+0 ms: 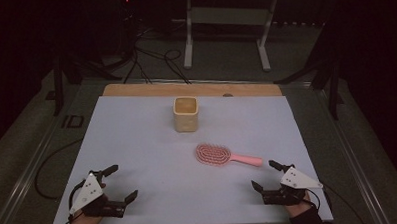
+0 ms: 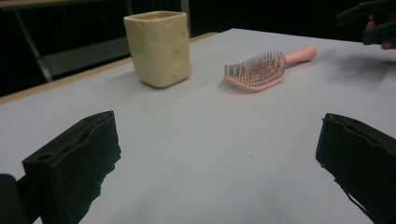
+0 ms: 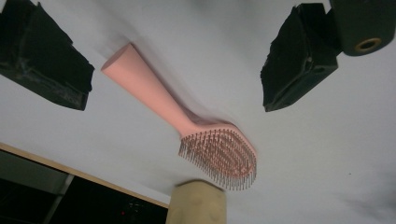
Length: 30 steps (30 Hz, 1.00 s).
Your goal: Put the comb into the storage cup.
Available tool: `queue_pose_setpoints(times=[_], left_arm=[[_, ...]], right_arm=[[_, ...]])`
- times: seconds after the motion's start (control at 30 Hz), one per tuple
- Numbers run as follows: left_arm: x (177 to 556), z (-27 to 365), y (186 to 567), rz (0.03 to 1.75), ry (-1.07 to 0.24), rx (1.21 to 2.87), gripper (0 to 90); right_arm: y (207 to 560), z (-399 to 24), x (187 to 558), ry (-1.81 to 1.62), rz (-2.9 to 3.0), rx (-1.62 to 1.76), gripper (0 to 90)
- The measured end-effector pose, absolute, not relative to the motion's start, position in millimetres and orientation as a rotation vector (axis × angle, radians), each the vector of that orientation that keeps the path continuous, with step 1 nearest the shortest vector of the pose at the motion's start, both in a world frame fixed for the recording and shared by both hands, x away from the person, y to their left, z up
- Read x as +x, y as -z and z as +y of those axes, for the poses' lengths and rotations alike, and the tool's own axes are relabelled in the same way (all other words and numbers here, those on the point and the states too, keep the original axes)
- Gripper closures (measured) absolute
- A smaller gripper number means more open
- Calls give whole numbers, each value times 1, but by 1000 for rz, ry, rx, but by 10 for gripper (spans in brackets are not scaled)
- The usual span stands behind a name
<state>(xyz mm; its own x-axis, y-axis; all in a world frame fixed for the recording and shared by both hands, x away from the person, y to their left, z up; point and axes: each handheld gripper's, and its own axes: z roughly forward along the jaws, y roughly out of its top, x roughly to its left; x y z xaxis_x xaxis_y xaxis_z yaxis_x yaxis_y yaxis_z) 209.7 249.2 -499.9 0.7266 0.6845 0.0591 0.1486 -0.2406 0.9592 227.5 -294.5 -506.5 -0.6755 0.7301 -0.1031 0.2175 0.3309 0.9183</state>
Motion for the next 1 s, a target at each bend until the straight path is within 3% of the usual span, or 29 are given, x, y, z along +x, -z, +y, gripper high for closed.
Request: queue_pose_setpoints(times=[1.0], left_arm=[[204, 252, 497, 648, -599, 1754, 0]], right_arm=[[491, -283, 220, -1319, 2247, 789, 80]])
